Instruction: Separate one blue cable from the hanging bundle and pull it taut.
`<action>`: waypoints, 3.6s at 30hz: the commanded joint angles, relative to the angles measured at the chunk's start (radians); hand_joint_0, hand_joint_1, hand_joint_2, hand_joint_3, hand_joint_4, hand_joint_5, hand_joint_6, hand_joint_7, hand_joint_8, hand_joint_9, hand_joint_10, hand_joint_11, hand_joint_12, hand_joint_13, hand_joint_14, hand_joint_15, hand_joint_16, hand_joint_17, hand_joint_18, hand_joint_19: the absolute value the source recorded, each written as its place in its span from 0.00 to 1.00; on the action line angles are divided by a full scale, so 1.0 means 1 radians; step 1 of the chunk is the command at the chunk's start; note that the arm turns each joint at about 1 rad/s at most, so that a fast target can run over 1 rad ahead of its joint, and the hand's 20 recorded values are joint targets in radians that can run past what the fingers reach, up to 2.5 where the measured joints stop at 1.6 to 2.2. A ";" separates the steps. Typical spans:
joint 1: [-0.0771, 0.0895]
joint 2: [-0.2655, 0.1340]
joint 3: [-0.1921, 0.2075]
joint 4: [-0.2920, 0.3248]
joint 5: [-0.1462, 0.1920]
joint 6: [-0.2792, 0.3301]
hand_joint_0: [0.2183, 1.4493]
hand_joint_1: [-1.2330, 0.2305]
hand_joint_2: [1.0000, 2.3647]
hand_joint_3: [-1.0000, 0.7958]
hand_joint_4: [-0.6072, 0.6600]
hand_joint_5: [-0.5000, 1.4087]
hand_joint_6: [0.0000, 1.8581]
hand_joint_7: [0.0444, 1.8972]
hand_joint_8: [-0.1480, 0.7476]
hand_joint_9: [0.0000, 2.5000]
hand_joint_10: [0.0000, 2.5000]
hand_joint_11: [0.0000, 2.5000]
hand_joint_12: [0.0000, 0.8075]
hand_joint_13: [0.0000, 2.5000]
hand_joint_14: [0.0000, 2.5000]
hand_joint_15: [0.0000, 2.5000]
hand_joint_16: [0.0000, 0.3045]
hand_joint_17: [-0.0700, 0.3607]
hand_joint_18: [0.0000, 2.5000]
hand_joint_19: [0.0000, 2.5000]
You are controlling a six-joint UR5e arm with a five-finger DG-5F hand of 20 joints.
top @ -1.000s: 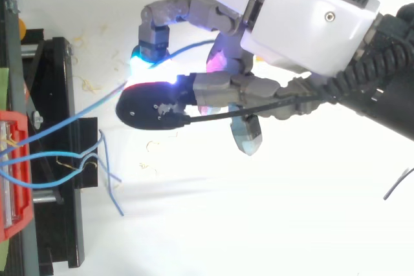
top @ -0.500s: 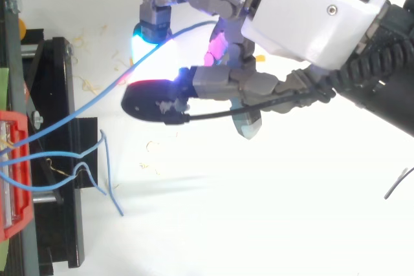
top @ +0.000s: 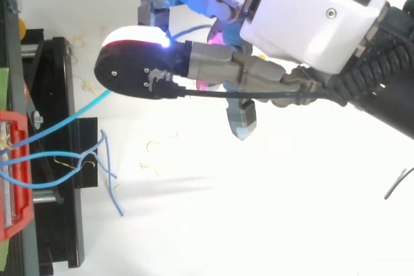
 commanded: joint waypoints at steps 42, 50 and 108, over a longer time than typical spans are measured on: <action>0.003 0.000 0.049 0.017 0.026 -0.211 0.41 0.26 0.00 0.31 0.64 0.33 0.27 0.59 0.33 0.78 0.01 0.17 0.34 0.49 0.01 0.21 0.15 0.40 0.33 0.25; 0.003 0.000 0.049 0.017 0.028 -0.211 0.42 0.28 0.01 0.42 0.65 0.33 0.27 0.60 0.34 0.78 0.01 0.17 0.34 0.49 0.01 0.22 0.15 0.39 0.34 0.25; 0.038 0.047 -0.040 0.488 -0.041 -1.521 0.40 0.27 0.01 0.49 0.62 0.32 0.27 0.54 0.33 0.78 0.01 0.17 0.31 0.50 0.01 0.22 0.14 0.39 0.35 0.24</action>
